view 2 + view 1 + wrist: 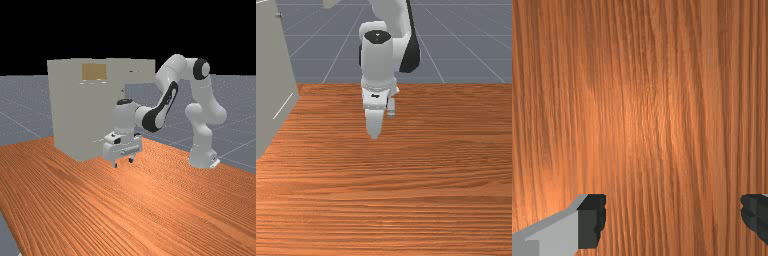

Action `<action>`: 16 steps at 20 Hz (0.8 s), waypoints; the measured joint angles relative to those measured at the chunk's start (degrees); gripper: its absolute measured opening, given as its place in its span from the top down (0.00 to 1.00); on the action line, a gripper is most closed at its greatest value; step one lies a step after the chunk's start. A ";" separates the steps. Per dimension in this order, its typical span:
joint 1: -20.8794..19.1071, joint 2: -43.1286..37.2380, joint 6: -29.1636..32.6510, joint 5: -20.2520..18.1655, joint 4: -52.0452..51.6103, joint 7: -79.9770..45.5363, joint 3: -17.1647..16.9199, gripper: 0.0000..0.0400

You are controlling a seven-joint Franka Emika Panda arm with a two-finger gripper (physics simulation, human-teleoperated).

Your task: Close the drawer

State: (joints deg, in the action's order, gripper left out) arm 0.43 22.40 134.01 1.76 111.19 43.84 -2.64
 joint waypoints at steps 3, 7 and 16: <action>0.00 0.00 0.00 0.00 0.00 0.00 0.00 0.78; 0.52 -0.62 -0.10 -0.23 0.93 -3.48 -0.57 0.97; -1.19 -11.41 -27.09 -0.45 -16.87 11.71 -0.69 1.00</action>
State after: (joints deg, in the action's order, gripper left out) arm -0.75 10.99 106.92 1.30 94.32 55.55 -3.34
